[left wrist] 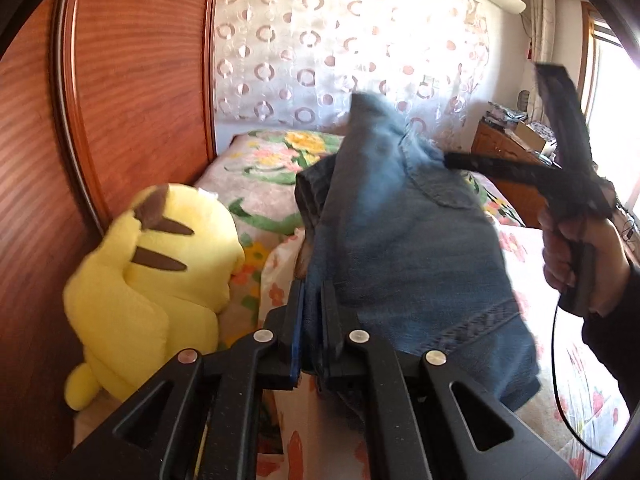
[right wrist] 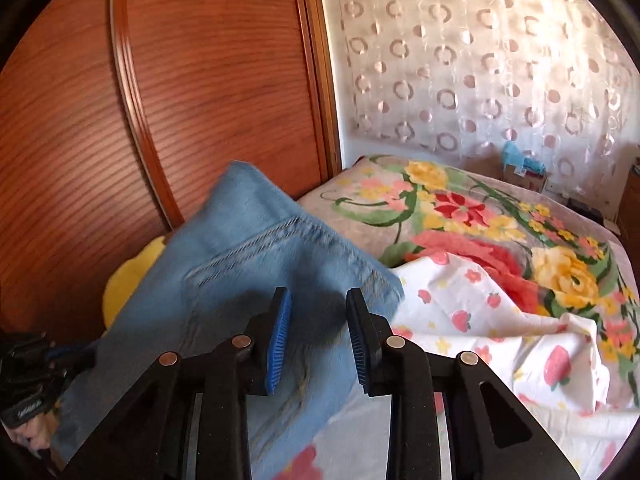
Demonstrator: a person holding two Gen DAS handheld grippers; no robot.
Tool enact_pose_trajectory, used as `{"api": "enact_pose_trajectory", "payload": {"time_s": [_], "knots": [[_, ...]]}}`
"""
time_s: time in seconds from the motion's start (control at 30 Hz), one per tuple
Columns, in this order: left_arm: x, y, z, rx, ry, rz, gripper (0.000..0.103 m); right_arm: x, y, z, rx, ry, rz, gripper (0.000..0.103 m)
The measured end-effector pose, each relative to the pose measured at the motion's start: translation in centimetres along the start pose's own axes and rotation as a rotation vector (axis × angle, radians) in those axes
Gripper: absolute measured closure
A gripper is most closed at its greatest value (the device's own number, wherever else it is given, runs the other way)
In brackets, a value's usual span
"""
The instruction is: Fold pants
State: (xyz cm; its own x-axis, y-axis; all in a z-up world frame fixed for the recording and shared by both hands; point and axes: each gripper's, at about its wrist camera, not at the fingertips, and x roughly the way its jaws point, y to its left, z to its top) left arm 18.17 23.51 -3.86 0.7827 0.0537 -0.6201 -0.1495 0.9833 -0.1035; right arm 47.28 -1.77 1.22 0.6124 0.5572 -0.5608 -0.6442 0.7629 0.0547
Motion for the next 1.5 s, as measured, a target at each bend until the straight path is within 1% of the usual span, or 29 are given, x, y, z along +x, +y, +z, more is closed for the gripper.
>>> {"api": "enact_pose_trajectory", "payload": {"time_s": [0.07, 0.13, 0.2, 0.23, 0.27, 0.33, 0.37, 0.43, 0.5, 0.57, 0.63, 0.67, 0.7, 0.73, 0.8, 0.9, 0.93, 0.97, 1.07, 1.13, 1.17, 1.2, 1.3, 1.4, 1.5], "knots": [[-1.1, -0.4, 0.3, 0.013, -0.018, 0.021, 0.096, -1.9, 0.7, -1.8, 0.001, -0.013, -0.005, 0.074], [-2.3, -1.0, 0.4, 0.034, -0.040, 0.040, 0.090, -4.4, 1.3, -3.4, 0.002, -0.024, -0.004, 0.073], [-3.6, -1.8, 0.6, 0.054, -0.067, 0.050, 0.087, -6.9, 1.6, -4.6, 0.003, -0.033, -0.009, 0.073], [-4.3, -2.3, 0.6, 0.062, -0.081, 0.050, 0.083, -8.2, 1.9, -5.3, 0.005, -0.036, -0.011, 0.073], [-4.9, -2.7, 0.6, 0.068, -0.091, 0.046, 0.080, -9.5, 2.1, -5.8, 0.008, -0.040, -0.015, 0.073], [-6.2, -3.7, 0.6, 0.078, -0.108, 0.034, 0.070, -12.3, 2.5, -7.1, 0.017, -0.058, -0.023, 0.073], [-6.8, -4.3, 0.6, 0.085, -0.119, 0.027, 0.068, -13.7, 2.6, -7.7, 0.022, -0.066, -0.026, 0.073], [-7.8, -5.4, 0.5, 0.096, -0.136, 0.012, 0.058, -16.7, 3.1, -8.9, 0.033, -0.086, -0.039, 0.073], [-8.7, -6.5, 0.4, 0.105, -0.147, -0.012, 0.056, -19.4, 3.5, -10.2, 0.040, -0.101, -0.053, 0.073], [-9.3, -7.9, 0.2, 0.118, -0.150, -0.033, 0.049, -21.9, 3.8, -11.4, 0.043, -0.111, -0.070, 0.073], [-9.9, -9.1, 0.1, 0.128, -0.161, -0.053, 0.029, -24.2, 3.8, -12.5, 0.046, -0.124, -0.086, 0.073], [-10.3, -9.8, 0.0, 0.135, -0.170, -0.066, 0.023, -25.3, 3.9, -12.9, 0.048, -0.131, -0.098, 0.073], [-10.6, -10.5, -0.1, 0.138, -0.176, -0.074, 0.020, -26.2, 3.9, -13.4, 0.051, -0.135, -0.106, 0.073], [-10.8, -11.2, -0.2, 0.142, -0.176, -0.087, 0.019, -27.0, 3.8, -13.7, 0.055, -0.137, -0.115, 0.073], [-11.2, -12.3, -0.3, 0.147, -0.171, -0.090, 0.015, -29.0, 4.0, -14.5, 0.058, -0.148, -0.141, 0.073], [-12.1, -14.0, -0.5, 0.155, -0.193, -0.092, 0.014, -32.1, 4.3, -16.0, 0.064, -0.171, -0.187, 0.073], [-12.5, -14.7, -0.5, 0.155, -0.199, -0.099, 0.010, -33.1, 4.2, -16.4, 0.072, -0.175, -0.198, 0.070], [-12.8, -15.1, -0.5, 0.157, -0.202, -0.108, 0.008, -34.1, 4.3, -16.8, 0.079, -0.180, -0.210, 0.063], [-13.7, -16.6, -0.6, 0.166, -0.209, -0.131, 0.007, -37.1, 4.9, -18.0, 0.090, -0.206, -0.249, 0.062], [-14.1, -17.5, -0.6, 0.163, -0.208, -0.148, 0.007, -39.0, 5.4, -18.7, 0.093, -0.218, -0.274, 0.057], [-14.5, -18.0, -0.6, 0.160, -0.208, -0.163, 0.007, -39.9, 5.7, -19.2, 0.095, -0.226, -0.283, 0.048], [-14.7, -18.4, -0.6, 0.160, -0.208, -0.173, 0.007, -40.8, 6.0, -19.4, 0.098, -0.236, -0.290, 0.043], [-15.3, -19.6, -0.5, 0.157, -0.216, -0.183, 0.007, -43.0, 6.5, -20.1, 0.105, -0.262, -0.323, 0.034], [-15.8, -20.5, -0.4, 0.151, -0.217, -0.171, 0.007, -43.9, 7.1, -20.6, 0.112, -0.272, -0.345, 0.033], [-15.9, -21.7, -0.5, 0.172, -0.202, -0.151, 0.007, -44.1, 7.9, -21.0, 0.123, -0.280, -0.355, 0.033]]}}
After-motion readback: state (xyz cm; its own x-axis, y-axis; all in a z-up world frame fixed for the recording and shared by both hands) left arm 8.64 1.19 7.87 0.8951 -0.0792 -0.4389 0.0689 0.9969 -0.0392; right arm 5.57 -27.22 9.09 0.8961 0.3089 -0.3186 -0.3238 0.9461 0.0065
